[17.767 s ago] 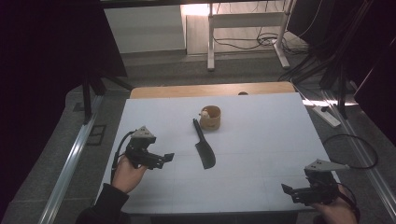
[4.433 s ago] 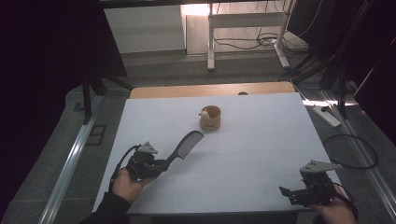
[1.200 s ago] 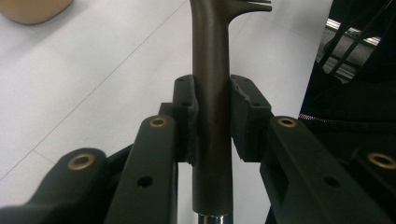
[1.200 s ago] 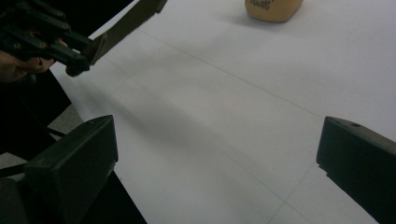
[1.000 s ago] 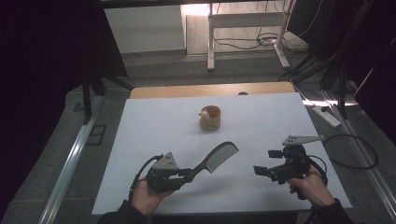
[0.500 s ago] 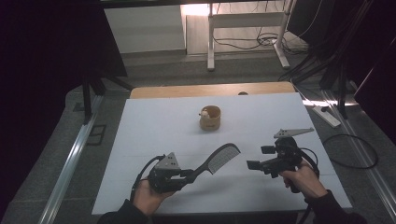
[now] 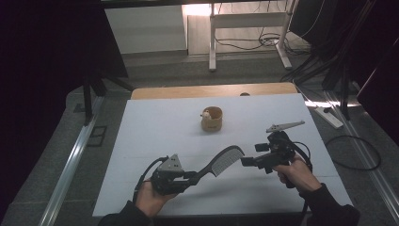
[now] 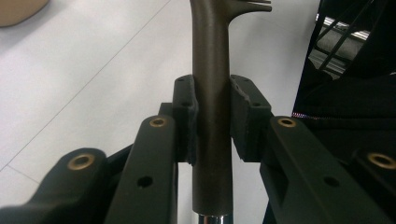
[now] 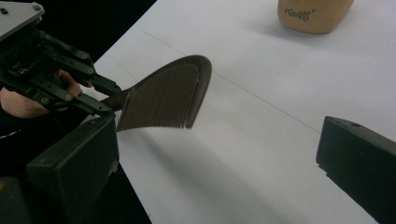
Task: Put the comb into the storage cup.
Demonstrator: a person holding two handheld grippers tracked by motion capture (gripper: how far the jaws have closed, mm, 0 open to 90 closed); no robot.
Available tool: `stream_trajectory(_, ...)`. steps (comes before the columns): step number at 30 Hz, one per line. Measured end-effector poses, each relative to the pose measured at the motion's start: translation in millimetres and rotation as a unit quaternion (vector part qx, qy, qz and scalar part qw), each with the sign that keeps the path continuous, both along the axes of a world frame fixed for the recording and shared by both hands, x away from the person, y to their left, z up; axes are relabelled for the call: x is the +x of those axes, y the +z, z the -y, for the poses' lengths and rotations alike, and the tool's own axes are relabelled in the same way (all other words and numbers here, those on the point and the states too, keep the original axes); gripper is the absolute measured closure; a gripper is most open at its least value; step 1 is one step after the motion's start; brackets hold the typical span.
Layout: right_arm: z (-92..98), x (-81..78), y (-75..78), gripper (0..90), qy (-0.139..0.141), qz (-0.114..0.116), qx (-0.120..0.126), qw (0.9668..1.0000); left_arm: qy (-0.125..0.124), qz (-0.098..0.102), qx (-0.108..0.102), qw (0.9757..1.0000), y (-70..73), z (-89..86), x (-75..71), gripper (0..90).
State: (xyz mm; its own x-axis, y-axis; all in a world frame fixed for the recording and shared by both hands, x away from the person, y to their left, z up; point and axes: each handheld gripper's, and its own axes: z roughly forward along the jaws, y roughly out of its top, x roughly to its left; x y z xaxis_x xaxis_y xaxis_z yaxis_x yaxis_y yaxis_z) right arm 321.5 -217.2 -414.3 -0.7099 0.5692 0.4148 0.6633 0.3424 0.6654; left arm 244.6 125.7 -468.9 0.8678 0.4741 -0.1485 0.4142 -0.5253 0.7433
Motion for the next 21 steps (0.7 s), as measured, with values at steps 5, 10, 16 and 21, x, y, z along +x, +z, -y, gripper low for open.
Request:
stream_trajectory(5,-6.3,4.7,2.5,0.0,0.006,-0.01,0.009,0.9999,-0.006,0.001,0.002,1.0,-0.3,4.2,0.2,72.3)
stream_trajectory(10,-14.8,9.7,3.3,0.0,0.025,-0.018,0.006,0.9995,-0.01,0.005,0.003,0.9999,-0.4,6.7,0.4,72.3)
stream_trajectory(16,-23.2,13.9,3.7,0.0,0.03,-0.025,0.003,0.9992,-0.012,0.014,-0.001,0.9998,0.6,7.7,-0.2,72.3)
stream_trajectory(21,-27.5,17.7,4.6,0.3,0.028,-0.036,0.014,0.9989,-0.015,0.019,-0.001,0.9997,0.9,9.8,-0.2,72.3)
